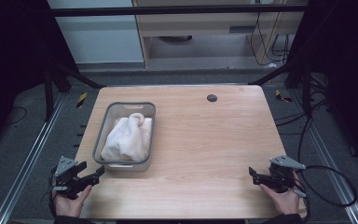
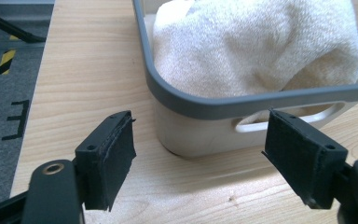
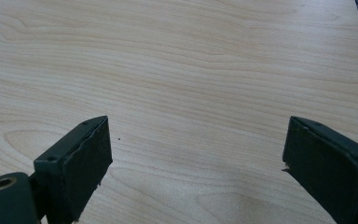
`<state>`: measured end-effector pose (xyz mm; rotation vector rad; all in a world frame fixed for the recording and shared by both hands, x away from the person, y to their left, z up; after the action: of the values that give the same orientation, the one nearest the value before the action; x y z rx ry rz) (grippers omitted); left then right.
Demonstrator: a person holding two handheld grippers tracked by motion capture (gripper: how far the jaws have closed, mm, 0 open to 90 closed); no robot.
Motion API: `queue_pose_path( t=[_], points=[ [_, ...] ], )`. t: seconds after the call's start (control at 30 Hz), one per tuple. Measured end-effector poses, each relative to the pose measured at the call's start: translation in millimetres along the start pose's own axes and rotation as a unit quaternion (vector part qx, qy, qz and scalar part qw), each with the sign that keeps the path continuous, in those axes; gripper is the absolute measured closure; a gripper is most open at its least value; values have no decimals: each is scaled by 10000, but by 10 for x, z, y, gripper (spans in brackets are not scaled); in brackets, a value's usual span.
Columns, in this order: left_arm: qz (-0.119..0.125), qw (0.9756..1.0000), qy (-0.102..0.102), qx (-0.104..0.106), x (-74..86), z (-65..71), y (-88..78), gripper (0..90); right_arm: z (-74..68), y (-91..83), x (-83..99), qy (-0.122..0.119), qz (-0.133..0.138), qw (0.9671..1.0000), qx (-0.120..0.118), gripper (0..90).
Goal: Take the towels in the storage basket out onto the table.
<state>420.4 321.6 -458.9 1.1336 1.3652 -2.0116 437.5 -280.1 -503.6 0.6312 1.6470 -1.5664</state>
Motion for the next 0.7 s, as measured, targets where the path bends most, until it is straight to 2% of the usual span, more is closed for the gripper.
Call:
queue_pose_path(
  t=[0.5,0.7],
  points=[
    [237,9996,6,165,-241,97,-117,223,-19,4,7,-40,-43,10000,-37,79],
    [320,9992,69,225,-360,124,-187,213,-21,11,14,-36,-90,9999,-44,78]
  ],
)
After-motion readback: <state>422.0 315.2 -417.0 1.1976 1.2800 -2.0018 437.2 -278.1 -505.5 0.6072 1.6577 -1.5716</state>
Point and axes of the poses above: each handheld gripper's, and its own axes: y roughly forward along the jaws, x roughly out of its underside, z roughly to its right, the point moved 3 cm from there along y, roughly forward along the jaws, and after that the axes turned 7 degrees about x, right-handed, at the moved point
